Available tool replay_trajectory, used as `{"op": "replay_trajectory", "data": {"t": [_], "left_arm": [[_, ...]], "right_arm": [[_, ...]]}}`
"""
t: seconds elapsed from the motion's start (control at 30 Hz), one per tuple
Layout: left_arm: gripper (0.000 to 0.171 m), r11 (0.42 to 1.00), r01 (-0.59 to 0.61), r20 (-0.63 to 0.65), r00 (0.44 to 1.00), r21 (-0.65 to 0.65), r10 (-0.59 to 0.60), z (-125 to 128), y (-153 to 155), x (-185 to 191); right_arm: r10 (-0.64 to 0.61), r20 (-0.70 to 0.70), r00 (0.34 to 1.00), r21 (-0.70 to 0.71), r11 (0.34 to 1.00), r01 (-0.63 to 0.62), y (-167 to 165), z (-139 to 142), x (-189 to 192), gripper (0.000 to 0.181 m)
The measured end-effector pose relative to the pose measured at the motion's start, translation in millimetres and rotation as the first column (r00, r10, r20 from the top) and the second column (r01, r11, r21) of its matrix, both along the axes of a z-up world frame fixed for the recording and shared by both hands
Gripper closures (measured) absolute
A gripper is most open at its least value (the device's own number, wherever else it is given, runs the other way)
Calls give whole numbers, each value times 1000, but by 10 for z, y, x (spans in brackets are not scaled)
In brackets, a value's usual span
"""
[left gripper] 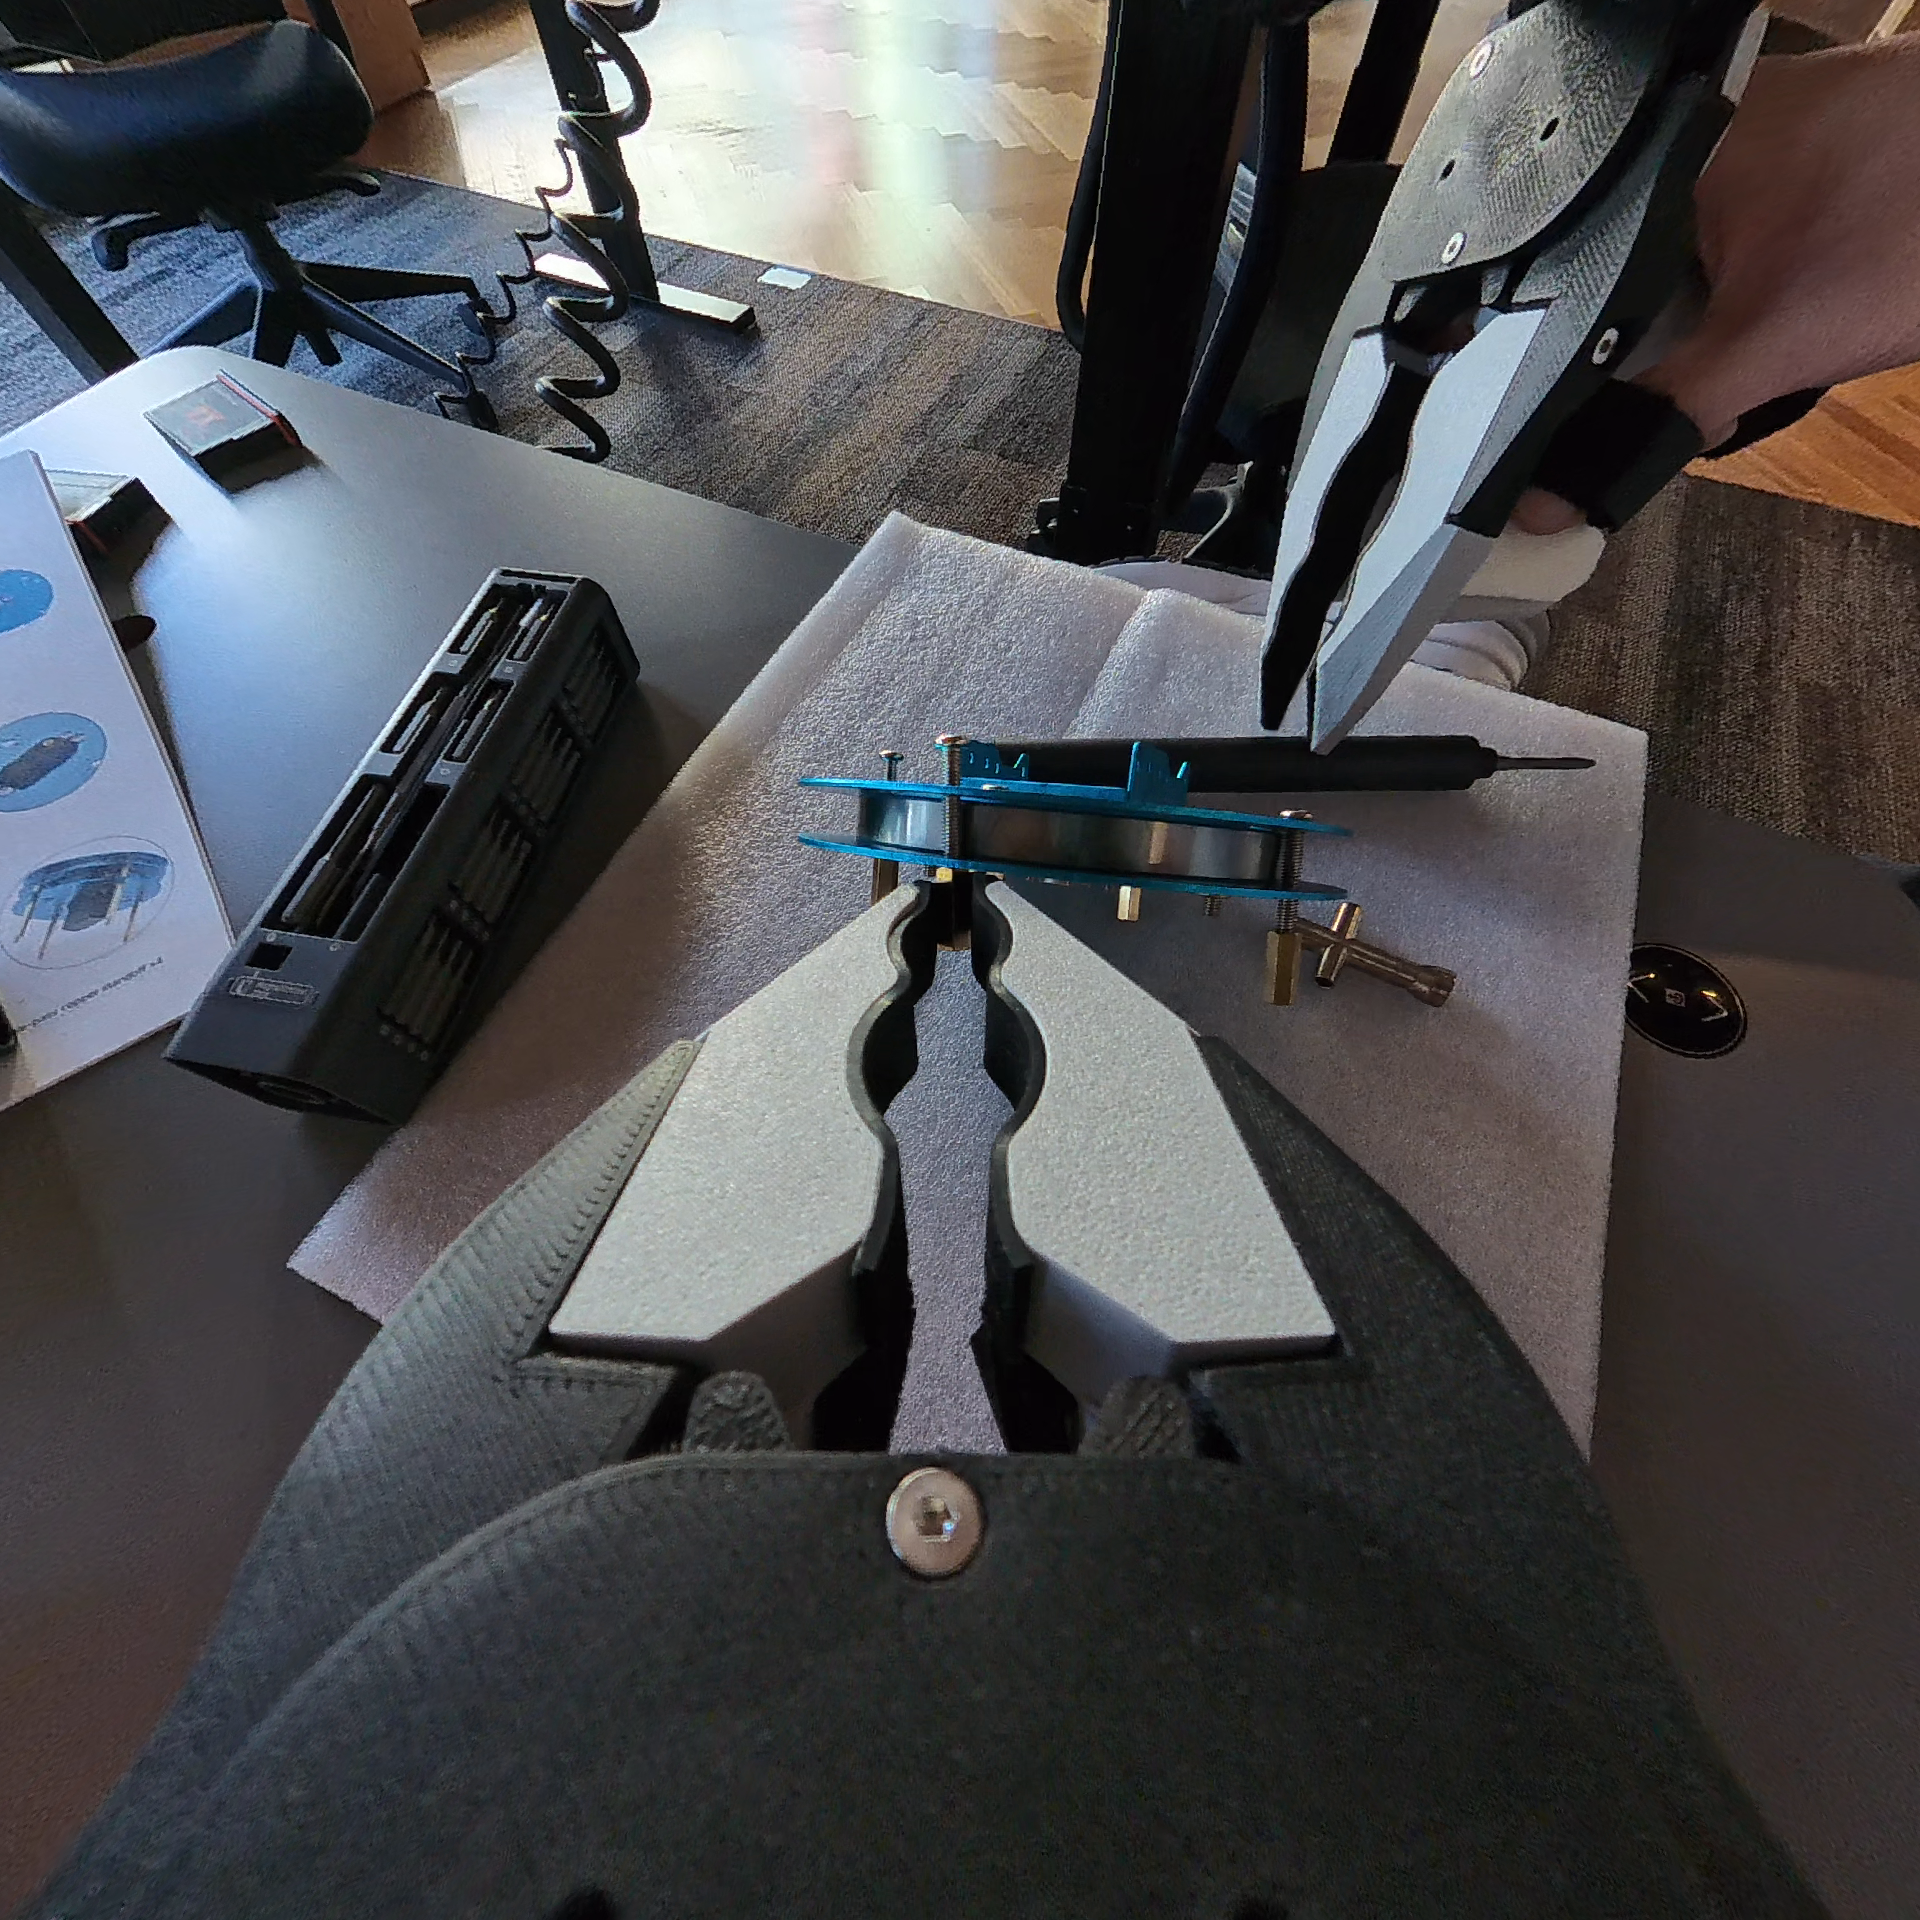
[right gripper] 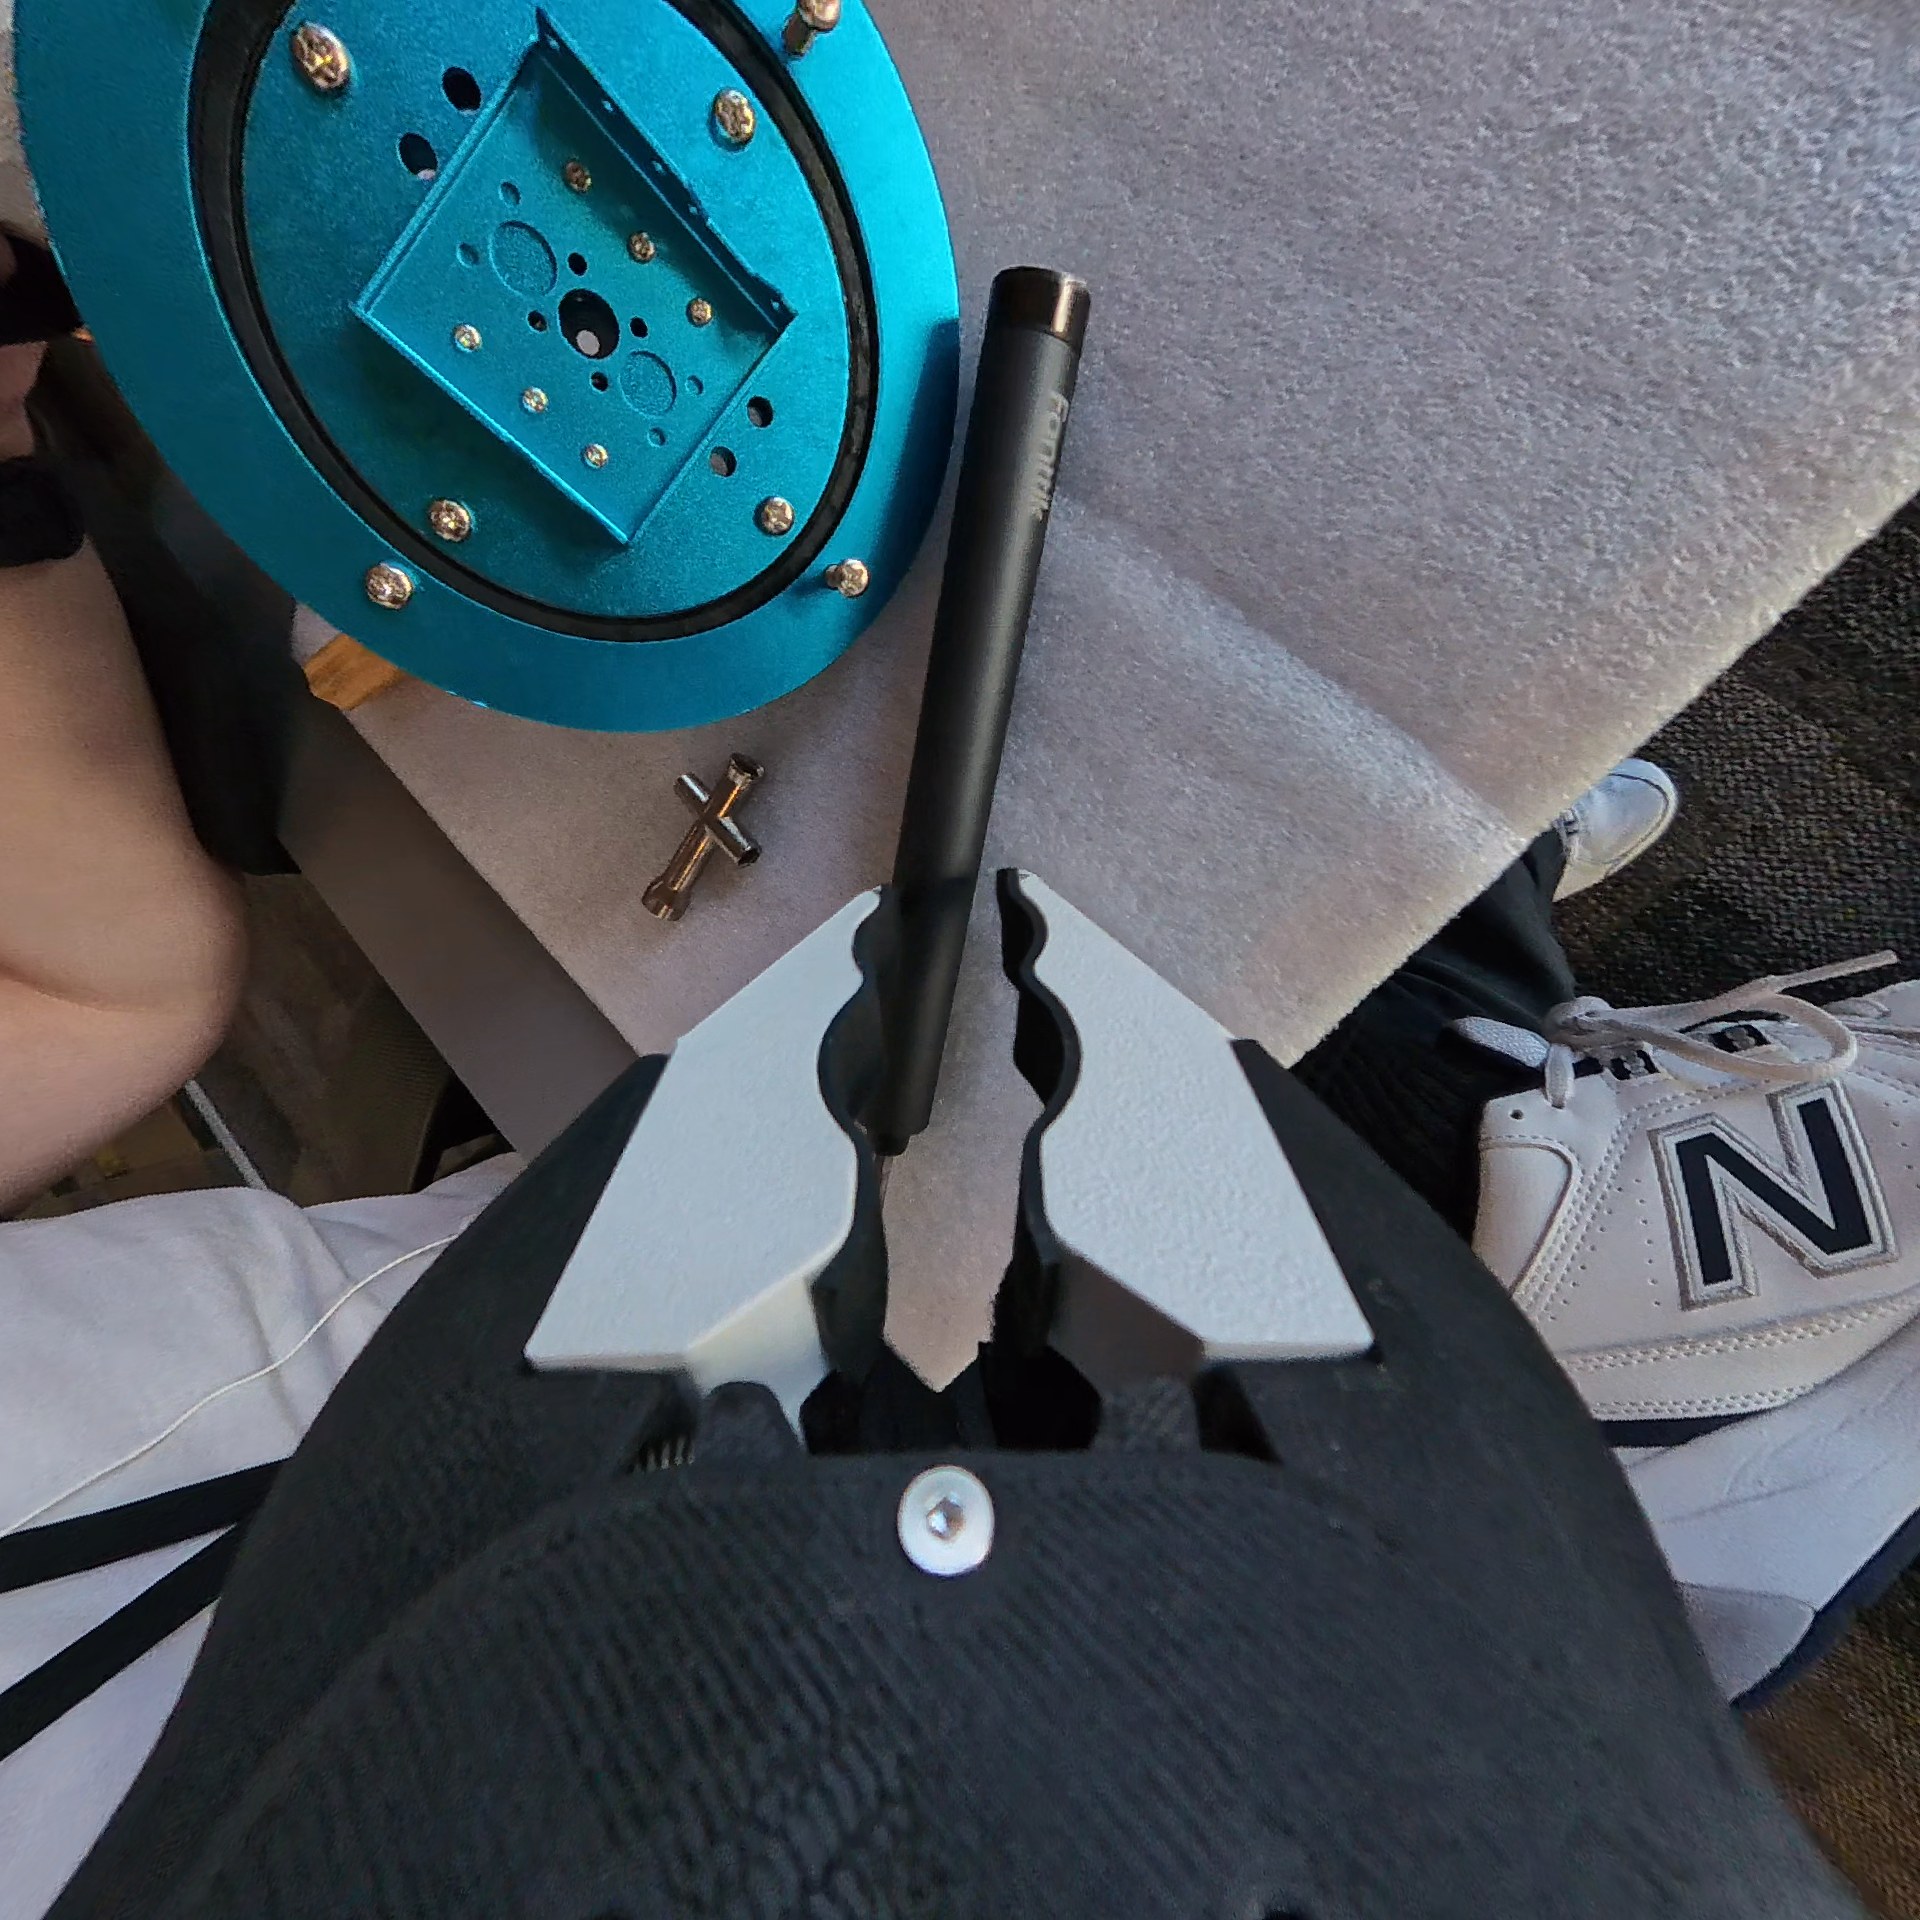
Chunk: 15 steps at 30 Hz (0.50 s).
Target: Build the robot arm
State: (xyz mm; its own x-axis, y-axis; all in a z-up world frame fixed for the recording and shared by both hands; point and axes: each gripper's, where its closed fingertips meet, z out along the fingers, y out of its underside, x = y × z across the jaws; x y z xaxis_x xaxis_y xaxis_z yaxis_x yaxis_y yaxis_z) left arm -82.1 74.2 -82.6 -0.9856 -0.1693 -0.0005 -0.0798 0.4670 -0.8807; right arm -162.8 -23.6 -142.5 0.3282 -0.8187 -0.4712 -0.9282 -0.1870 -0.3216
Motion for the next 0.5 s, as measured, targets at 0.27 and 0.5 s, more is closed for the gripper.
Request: {"op": "replay_trajectory", "data": {"t": [0.27,0.5], "left_arm": [[167,1000,0,3,1000,3,0,-1,0,0],[167,1000,1,7,1000,5,-1,-1,-1,-3]], "right_arm": [[3,9,1000,-29,1000,-3,31,49,-14,164],[15,-5,1000,-84,996,-16,-6,-5,-37,165]]}}
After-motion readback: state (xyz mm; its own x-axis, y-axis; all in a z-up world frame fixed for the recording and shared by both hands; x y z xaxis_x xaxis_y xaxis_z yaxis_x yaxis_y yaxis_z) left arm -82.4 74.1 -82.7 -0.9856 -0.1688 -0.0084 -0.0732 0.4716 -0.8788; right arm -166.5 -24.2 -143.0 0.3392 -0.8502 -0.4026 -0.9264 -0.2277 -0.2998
